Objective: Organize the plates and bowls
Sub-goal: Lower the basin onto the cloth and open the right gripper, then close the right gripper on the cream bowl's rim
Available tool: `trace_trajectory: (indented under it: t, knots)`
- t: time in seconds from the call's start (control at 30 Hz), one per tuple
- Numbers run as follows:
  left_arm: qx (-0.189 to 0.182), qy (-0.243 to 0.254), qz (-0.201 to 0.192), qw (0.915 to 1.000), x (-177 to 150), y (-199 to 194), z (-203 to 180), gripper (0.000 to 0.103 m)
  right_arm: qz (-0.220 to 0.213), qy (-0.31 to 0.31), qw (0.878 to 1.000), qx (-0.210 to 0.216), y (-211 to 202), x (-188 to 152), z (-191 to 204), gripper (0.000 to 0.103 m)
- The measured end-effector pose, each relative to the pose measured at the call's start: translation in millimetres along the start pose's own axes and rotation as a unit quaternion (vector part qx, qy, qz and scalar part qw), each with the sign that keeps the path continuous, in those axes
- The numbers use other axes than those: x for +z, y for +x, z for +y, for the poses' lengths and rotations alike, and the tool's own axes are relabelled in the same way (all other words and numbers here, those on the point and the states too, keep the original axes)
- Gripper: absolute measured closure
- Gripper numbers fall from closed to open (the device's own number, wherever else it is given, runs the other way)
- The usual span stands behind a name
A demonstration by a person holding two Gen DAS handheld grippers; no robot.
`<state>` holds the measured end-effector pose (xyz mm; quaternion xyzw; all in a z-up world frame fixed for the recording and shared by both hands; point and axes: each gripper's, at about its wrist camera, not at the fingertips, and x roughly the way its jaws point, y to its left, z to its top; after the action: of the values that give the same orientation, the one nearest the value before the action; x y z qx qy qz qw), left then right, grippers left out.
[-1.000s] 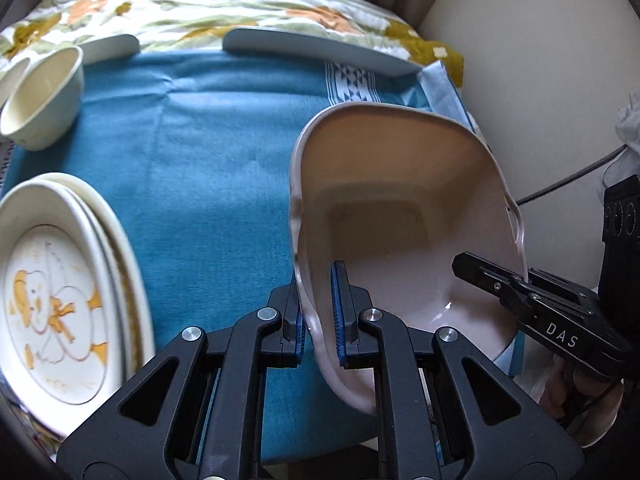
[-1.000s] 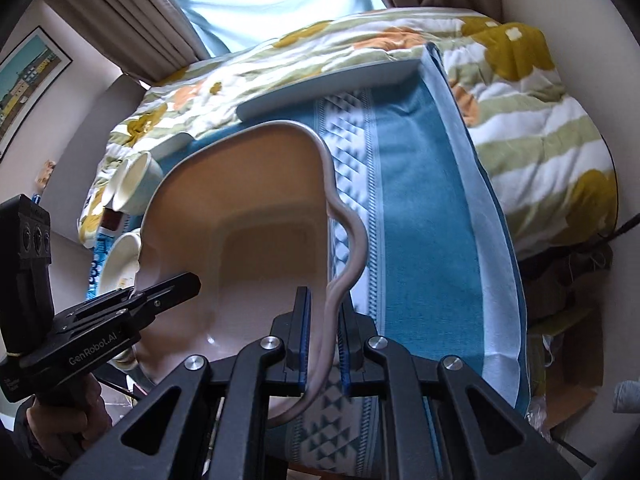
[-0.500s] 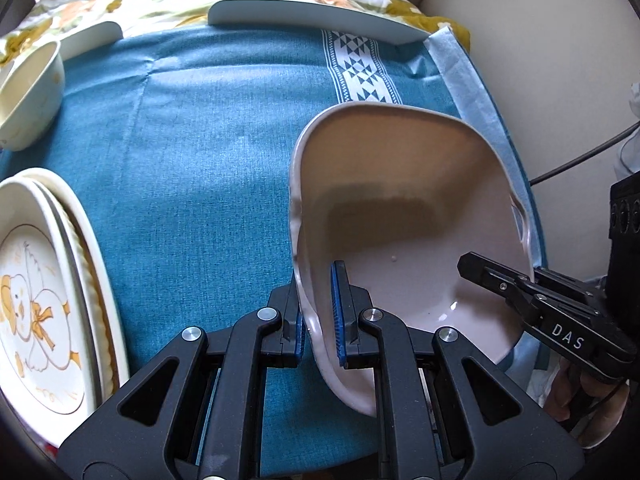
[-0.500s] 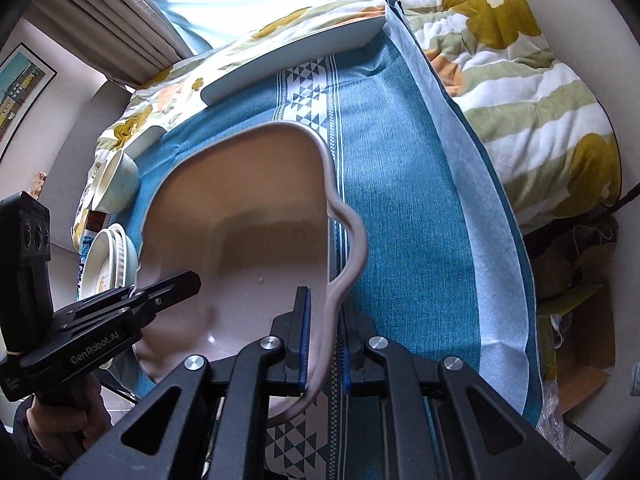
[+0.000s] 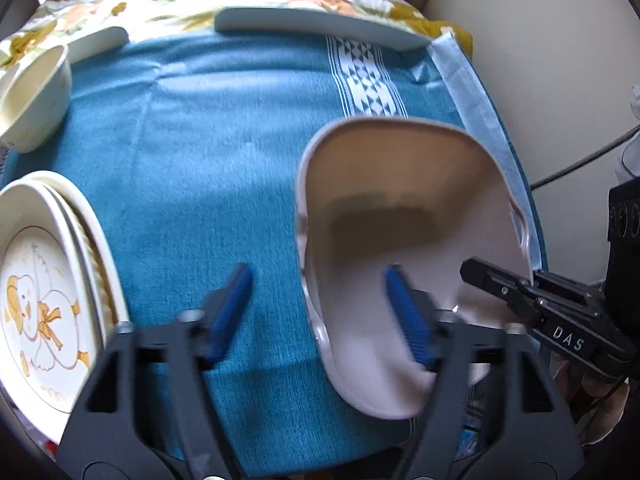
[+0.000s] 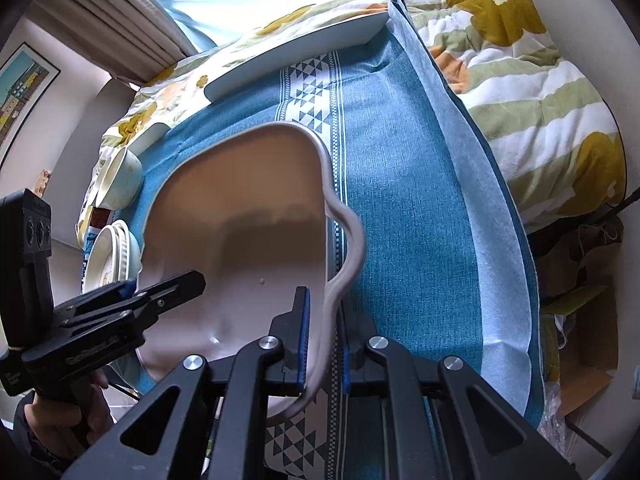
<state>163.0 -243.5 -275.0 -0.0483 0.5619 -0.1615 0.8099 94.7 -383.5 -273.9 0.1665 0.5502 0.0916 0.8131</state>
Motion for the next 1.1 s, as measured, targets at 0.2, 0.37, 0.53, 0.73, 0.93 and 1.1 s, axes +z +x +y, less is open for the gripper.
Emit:
trace_trajectory:
  t: [0.2, 0.37, 0.53, 0.73, 0.93, 1.1]
  knots:
    - [0.000, -0.016, -0.015, 0.9998, 7, -22, 5, 0.028, -0.018, -0.004, 1.000, -0.004, -15, -2, -1, 0.025]
    - [0.018, -0.032, -0.063, 0.9973, 7, -89, 18, 0.028, -0.040, -0.034, 0.999, 0.002, -54, 7, 21, 0.019]
    - [0.048, -0.079, -0.146, 0.9850, 7, -179, 52, 0.004, -0.096, -0.114, 0.986, 0.080, -104, 33, 81, 0.001]
    - [0.105, -0.119, -0.202, 0.9663, 21, -250, 121, 0.000, -0.115, -0.194, 0.965, 0.137, -109, 82, 169, 0.000]
    - [0.100, -0.176, -0.180, 0.9627, 49, -253, 220, 0.001, -0.086, -0.221, 0.966, 0.104, -60, 133, 250, 0.000]
    - [0.067, -0.212, -0.129, 0.9664, 69, -206, 281, 0.024, -0.018, -0.210, 0.974, 0.085, 18, 165, 284, 0.001]
